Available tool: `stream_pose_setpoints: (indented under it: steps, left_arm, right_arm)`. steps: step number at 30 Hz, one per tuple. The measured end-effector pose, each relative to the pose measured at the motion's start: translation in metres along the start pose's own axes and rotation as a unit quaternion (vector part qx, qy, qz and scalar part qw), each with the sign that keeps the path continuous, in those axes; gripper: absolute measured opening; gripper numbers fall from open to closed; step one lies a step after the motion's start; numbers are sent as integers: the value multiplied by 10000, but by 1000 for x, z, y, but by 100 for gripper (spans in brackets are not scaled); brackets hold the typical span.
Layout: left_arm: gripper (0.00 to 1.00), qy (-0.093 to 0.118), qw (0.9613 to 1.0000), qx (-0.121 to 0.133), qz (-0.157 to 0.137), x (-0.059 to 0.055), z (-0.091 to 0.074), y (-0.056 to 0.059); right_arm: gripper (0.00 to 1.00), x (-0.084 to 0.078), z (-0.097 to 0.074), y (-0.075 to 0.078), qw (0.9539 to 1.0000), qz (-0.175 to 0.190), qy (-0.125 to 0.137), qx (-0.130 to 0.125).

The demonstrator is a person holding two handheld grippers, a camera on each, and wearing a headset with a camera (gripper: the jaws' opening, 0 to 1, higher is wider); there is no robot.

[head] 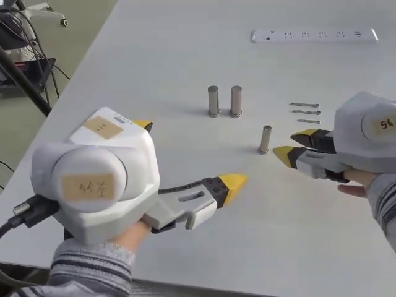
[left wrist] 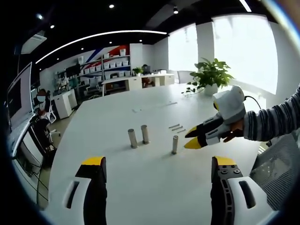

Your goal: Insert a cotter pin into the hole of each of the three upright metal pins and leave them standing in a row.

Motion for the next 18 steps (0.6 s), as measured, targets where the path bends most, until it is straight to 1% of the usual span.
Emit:
stream_pose_setpoints:
  steps: [3,5,6,7,9,11,12,15,17,18]
  left_arm:
    - [92,22,10000,-33,27,0,0,2]
    - [92,27,10000,-64,5,0,1,3]
    - [92,22,10000,-77,-4,0,1,3]
    - [93,17,10000,-76,-5,0,1,3]
    - [93,21,10000,-75,-6,0,2,3]
    - [94,2,10000,-90,-25,0,3,3]
    - [94,-11,9999,-101,-24,-1,3,3]
    - [95,-23,9999,-123,-3,-2,4,4]
    - [97,5,9999,-149,-22,-1,4,4]
    - [97,6,9999,-158,-32,-2,5,4]
  right_arm:
    - [22,3,-8,9,10000,-29,-71,31]
    - [21,4,-11,15,9995,-161,-265,60]
    - [21,3,-13,26,9991,-218,-375,30]
    - [20,4,-14,29,9985,-286,-462,61]
    - [19,7,-15,35,9977,-333,-579,88]
    - [19,9,-15,41,9962,-410,-760,87]
    - [19,10,-15,45,9957,-462,-800,76]
    - [18,9,-13,54,9927,-485,-1095,148]
    - [17,9,-11,62,9920,-505,-1157,90]
    - [17,8,-10,65,9913,-495,-1214,101]
Point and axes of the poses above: the centre of the closed fingertips' face, and the gripper's own axes: z roughly forward along the fingers, y roughly to its right, x roughly out of its top, the point moved 4 cm from there along -z, roughly backward along the fingers, and after that the axes turned 15 degrees about x, right-handed, at the moved point
